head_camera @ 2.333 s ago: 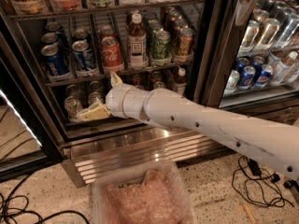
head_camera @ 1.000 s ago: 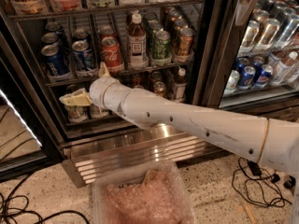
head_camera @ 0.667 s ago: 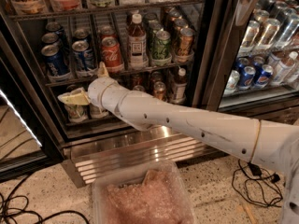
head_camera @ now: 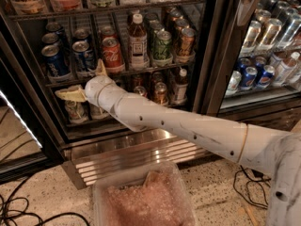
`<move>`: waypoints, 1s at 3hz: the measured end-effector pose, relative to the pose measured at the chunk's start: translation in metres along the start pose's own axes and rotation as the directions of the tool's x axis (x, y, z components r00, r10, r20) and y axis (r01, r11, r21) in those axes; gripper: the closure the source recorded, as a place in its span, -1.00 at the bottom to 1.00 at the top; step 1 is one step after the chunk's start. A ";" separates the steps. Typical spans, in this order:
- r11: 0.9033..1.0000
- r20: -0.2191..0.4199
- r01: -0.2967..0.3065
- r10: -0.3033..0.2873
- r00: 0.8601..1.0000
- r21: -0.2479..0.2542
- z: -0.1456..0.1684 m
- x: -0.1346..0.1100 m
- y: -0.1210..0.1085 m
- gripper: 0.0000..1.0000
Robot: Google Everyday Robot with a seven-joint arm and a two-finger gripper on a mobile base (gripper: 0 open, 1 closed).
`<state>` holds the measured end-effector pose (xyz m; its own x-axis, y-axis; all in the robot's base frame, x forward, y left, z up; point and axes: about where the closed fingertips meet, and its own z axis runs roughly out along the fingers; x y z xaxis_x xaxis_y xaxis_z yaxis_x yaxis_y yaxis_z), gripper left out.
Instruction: Pick pepsi can from middle shelf of fridge
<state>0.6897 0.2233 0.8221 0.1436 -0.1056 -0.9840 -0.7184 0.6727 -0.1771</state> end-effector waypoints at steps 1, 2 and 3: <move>1.000 0.045 0.012 -0.012 0.999 -0.004 0.040 0.004 -0.019 -1.00; 1.000 0.047 0.019 -0.018 0.999 -0.003 0.040 0.002 -0.021 -1.00; 1.000 0.045 0.022 -0.021 0.999 -0.006 0.040 0.002 -0.022 -0.62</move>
Offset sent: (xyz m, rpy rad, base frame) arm 0.0230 0.0223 0.0110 0.0335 -0.0537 0.0298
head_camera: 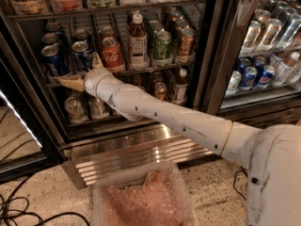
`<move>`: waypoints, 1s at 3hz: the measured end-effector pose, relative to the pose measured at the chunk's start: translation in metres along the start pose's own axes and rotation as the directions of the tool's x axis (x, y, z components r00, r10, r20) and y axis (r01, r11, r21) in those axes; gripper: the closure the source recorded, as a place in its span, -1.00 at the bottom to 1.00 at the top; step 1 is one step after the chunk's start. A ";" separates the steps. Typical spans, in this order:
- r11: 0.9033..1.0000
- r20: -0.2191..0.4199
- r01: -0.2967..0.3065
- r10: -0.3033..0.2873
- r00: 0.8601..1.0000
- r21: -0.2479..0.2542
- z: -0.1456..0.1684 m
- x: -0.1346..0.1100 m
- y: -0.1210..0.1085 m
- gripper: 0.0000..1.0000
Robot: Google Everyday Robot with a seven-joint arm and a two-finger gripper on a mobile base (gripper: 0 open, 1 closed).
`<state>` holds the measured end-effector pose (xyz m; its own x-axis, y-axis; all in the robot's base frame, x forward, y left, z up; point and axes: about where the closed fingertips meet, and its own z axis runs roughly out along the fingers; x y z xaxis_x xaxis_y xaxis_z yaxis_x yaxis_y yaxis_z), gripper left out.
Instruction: Pick pepsi can from middle shelf of fridge
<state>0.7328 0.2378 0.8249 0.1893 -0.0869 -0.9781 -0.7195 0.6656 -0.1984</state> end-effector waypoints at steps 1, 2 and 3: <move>1.000 -0.003 0.002 -0.002 1.000 -0.006 0.001 0.001 0.001 -0.16; 1.000 -0.005 0.002 -0.002 1.000 -0.008 0.001 0.001 0.000 0.31; 1.000 -0.006 0.002 -0.002 1.000 -0.008 0.001 0.001 -0.001 0.77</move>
Offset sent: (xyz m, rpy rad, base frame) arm 0.0048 -0.0023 -0.0042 -0.0139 0.0101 0.0069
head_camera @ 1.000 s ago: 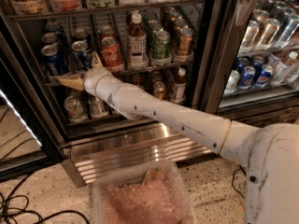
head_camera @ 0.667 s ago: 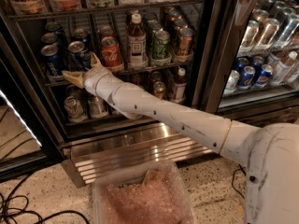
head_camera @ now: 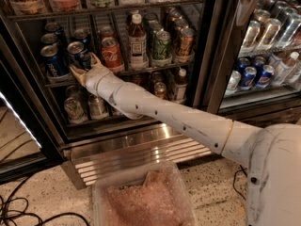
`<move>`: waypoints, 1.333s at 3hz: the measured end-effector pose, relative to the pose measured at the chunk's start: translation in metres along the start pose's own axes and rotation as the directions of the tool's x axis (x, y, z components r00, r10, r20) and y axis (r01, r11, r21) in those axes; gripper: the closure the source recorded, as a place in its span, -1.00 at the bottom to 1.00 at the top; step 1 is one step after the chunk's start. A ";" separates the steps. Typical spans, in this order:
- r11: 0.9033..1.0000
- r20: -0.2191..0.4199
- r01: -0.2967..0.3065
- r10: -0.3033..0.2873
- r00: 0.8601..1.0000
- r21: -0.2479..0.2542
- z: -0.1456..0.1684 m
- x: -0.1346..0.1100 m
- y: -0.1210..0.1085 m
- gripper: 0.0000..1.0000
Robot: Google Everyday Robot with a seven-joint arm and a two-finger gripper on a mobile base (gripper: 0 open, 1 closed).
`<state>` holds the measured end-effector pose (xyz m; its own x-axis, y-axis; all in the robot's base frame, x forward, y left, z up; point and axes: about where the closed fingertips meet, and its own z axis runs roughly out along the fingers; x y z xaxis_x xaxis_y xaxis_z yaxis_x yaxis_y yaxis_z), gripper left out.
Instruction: Pick pepsi can from middle shelf of fridge
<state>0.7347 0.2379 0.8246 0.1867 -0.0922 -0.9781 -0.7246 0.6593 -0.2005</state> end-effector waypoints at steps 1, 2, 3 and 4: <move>0.999 0.024 -0.048 0.048 0.999 0.003 0.010 -0.008 -0.020 1.00; 0.999 0.024 -0.048 0.048 0.999 0.003 0.010 -0.008 -0.020 1.00; 0.999 0.032 -0.044 0.044 0.999 -0.019 0.000 -0.018 -0.007 1.00; 0.999 0.055 -0.020 0.022 0.998 -0.033 -0.006 -0.034 -0.003 1.00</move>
Offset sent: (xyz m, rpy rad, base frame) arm 0.0148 -0.0130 0.0111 0.0632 0.0326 -0.0038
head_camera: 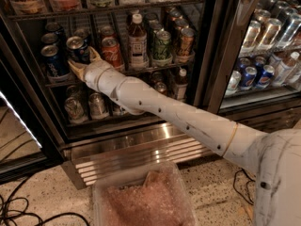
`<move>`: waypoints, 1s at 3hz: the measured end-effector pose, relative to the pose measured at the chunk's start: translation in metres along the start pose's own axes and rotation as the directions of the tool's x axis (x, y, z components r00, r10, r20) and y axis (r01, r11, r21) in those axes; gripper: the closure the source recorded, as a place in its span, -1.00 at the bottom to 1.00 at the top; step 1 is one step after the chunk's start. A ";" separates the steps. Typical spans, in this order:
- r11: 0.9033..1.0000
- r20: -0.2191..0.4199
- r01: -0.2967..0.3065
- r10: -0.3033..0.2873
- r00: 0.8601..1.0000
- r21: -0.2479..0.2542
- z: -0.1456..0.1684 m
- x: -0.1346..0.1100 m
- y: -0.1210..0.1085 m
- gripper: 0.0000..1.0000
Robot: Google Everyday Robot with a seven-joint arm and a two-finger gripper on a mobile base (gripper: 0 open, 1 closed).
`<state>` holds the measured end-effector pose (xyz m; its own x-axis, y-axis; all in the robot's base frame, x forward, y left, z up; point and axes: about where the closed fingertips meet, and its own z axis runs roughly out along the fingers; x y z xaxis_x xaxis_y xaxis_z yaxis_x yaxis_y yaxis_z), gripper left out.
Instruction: Pick pepsi can from middle shelf of fridge
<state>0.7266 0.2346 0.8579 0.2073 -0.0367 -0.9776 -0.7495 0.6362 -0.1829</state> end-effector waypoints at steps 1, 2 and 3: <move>0.999 0.029 0.036 -0.036 0.999 -0.005 -0.007 -0.020 0.002 1.00; 0.998 0.034 0.055 -0.054 0.998 -0.017 -0.017 -0.030 0.006 1.00; 0.998 0.010 0.058 -0.057 0.998 -0.032 -0.032 -0.028 0.008 1.00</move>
Offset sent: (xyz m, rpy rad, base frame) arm -0.0351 -0.0173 0.0347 -0.0272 -0.0832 0.0271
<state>0.6945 0.2163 0.8801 0.2564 -0.0656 -0.9644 -0.7561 0.6079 -0.2423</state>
